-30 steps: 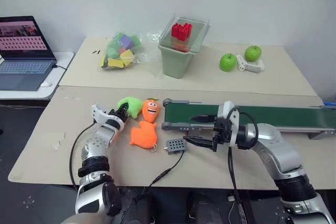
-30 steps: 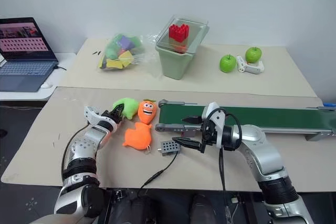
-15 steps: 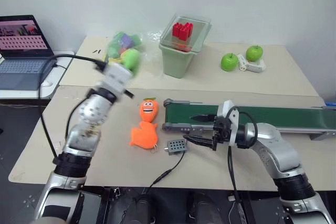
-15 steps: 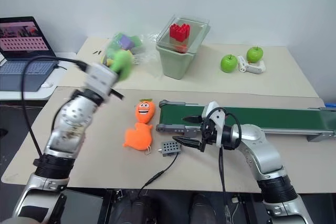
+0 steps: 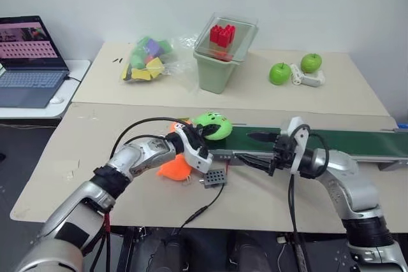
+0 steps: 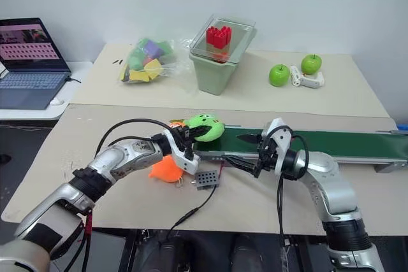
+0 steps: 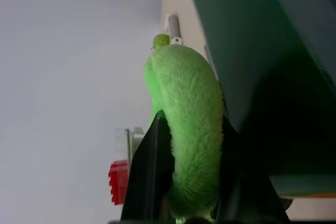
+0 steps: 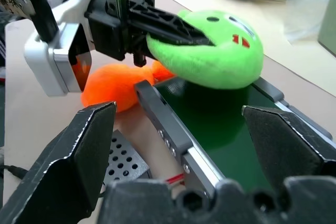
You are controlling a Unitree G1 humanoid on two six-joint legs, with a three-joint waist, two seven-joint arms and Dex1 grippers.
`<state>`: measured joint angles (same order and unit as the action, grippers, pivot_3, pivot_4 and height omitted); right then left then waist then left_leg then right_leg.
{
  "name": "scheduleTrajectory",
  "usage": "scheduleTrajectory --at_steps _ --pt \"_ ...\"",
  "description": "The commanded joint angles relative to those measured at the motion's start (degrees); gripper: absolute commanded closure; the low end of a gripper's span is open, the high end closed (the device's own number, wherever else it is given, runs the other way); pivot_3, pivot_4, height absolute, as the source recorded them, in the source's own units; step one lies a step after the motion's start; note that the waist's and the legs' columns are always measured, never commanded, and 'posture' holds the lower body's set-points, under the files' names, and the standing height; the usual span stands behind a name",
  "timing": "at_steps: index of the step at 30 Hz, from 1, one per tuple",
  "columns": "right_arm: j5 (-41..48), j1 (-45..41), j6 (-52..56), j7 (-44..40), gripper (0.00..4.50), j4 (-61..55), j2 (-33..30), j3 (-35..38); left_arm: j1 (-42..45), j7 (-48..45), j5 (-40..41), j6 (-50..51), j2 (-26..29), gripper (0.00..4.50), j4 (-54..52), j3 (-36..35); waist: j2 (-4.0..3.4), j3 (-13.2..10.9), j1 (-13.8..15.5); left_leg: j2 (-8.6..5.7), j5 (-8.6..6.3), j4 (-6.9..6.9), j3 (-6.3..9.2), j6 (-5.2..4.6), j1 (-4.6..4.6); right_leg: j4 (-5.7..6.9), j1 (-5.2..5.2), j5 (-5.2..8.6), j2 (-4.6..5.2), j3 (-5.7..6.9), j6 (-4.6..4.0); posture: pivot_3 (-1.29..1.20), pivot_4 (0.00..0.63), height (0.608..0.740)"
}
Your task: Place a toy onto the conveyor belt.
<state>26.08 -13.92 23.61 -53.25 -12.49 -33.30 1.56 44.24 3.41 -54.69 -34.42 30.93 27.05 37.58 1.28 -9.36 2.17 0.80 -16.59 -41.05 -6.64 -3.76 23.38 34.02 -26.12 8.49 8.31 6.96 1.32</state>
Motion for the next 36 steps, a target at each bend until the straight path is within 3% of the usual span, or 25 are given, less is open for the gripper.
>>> scheduleTrajectory --at_steps 1,4,5,6,15,20,25,36 --pt "1.48 1.31 -0.12 1.51 0.0 -4.57 -0.58 2.62 2.47 3.14 -2.1 -3.57 -1.81 3.9 4.36 1.85 0.0 0.0 -0.09 0.0 0.0 0.0 0.0 0.0 0.0 0.02 0.0 0.0 0.0 0.0 0.01 0.0 0.15 0.74" --pt "1.45 2.02 0.09 2.13 0.0 -5.3 -0.53 2.82 3.16 4.09 -2.39 -4.4 -2.85 3.9 6.85 2.01 0.0 0.0 -0.22 0.01 0.0 -0.01 -0.02 0.0 -0.01 0.04 0.01 -0.01 0.0 0.01 0.01 0.0 0.15 0.74" --pt "1.47 2.2 0.15 2.23 0.0 -5.49 -0.53 2.9 3.31 3.83 -1.91 -4.7 -3.17 3.34 7.72 1.88 0.0 0.0 -0.26 0.01 0.01 -0.01 -0.03 0.0 -0.02 0.04 0.01 -0.01 -0.01 0.01 0.01 0.0 0.15 0.74" --pt "1.53 2.38 0.17 2.23 0.0 -5.6 -0.61 3.04 3.45 3.69 -1.59 -4.87 -3.5 3.16 8.39 1.78 0.0 0.0 -0.25 0.01 0.01 -0.02 -0.04 0.0 -0.03 0.04 0.01 -0.01 0.0 0.0 0.01 0.0 0.15 0.74" --pt "1.82 2.42 0.39 2.13 0.0 -5.59 -1.16 3.3 3.47 2.82 -1.14 -4.86 -4.04 0.14 9.9 1.42 -0.06 0.04 -0.22 0.07 -0.21 -0.29 0.02 -0.45 -0.21 0.11 0.2 0.0 0.04 -0.02 0.03 0.0 0.15 0.74" --pt "1.83 1.68 0.39 1.87 0.0 -5.1 -1.2 2.95 2.28 0.33 1.02 -4.94 -3.8 0.06 9.5 0.31 -0.09 0.06 -0.75 0.08 -0.26 -0.31 0.04 -0.54 -0.54 0.07 0.58 0.21 0.1 -0.03 0.36 0.0 0.15 0.74" --pt "1.67 1.24 0.21 1.56 0.0 -4.55 -1.17 2.65 1.41 -1.15 2.08 -5.13 -2.64 0.06 7.61 -0.64 -0.1 0.07 -1.04 0.06 -0.27 -0.32 0.03 -0.55 -0.53 0.08 0.58 -0.01 0.11 -0.03 0.01 0.0 0.15 0.74" --pt "1.02 -0.5 -0.56 0.37 0.0 -2.22 -0.46 1.53 -2.91 -7.88 6.36 -7.06 5.28 0.06 1.07 -4.61 -0.12 0.08 -2.03 0.08 -0.24 -0.27 0.03 -0.51 -0.58 0.1 0.57 -0.01 0.09 -0.04 0.01 0.0 0.15 0.74"
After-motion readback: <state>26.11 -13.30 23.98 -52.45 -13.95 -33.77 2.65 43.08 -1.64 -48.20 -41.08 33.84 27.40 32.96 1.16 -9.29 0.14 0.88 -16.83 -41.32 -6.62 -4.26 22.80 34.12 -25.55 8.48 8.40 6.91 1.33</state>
